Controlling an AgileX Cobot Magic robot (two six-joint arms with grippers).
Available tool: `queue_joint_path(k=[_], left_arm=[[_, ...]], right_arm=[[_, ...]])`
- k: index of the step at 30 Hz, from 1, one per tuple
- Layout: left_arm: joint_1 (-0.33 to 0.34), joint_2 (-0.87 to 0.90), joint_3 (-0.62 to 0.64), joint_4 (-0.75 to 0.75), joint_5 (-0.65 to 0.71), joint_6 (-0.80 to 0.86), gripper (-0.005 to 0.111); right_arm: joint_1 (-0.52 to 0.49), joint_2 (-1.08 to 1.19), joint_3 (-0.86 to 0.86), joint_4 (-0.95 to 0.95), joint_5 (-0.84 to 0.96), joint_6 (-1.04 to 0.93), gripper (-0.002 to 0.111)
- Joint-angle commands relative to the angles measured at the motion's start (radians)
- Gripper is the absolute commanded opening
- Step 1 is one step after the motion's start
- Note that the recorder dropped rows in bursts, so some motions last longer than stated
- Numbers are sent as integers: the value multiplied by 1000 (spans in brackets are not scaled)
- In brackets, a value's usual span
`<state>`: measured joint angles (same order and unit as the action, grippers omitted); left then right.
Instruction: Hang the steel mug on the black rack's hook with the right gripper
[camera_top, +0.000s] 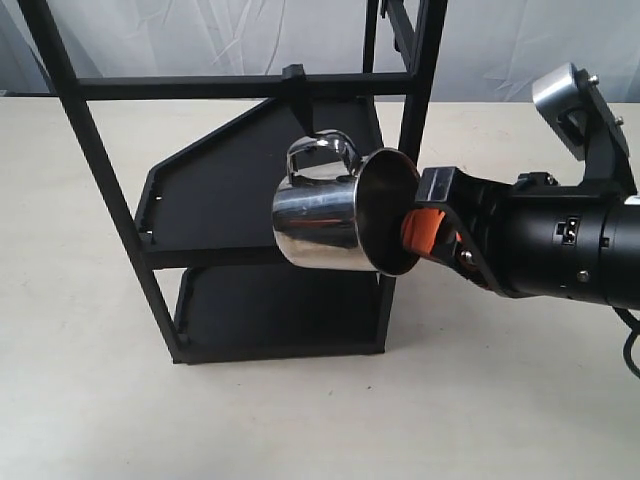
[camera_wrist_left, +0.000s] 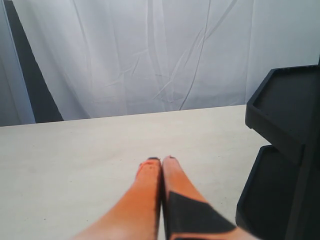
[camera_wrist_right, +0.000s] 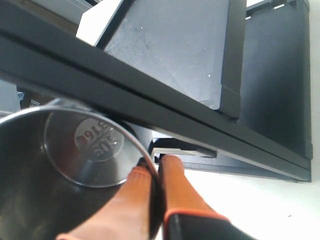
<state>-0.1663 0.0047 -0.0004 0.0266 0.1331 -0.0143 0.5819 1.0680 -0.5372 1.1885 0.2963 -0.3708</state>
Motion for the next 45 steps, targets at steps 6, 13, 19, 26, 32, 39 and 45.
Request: queue_joint_path(k=[6,13,19,26,32,39,45], left_arm=[[-5,-5,0,3,-5,-2,2],[-5,-5,0,3,-5,-2,2],[-5,-5,0,3,-5,-2,2],[-5,-5,0,3,-5,-2,2],[-5,-5,0,3,-5,-2,2],[-5,-5,0,3,-5,-2,2],[-5,-5,0,3,-5,-2,2]], right_arm=[[-4,18,13,-56,-15,-16,30],[-4,18,13,-56,-6,5,54],[-4,-52,13,-35,7,7,54],[-4,-193,13,-94,-18,7,48],[-4,-284,13,-301,-40,7,-1],[-4,-299,13,-361,-110,7,-1],[-4,-299,13,-361,-110,5,-1]])
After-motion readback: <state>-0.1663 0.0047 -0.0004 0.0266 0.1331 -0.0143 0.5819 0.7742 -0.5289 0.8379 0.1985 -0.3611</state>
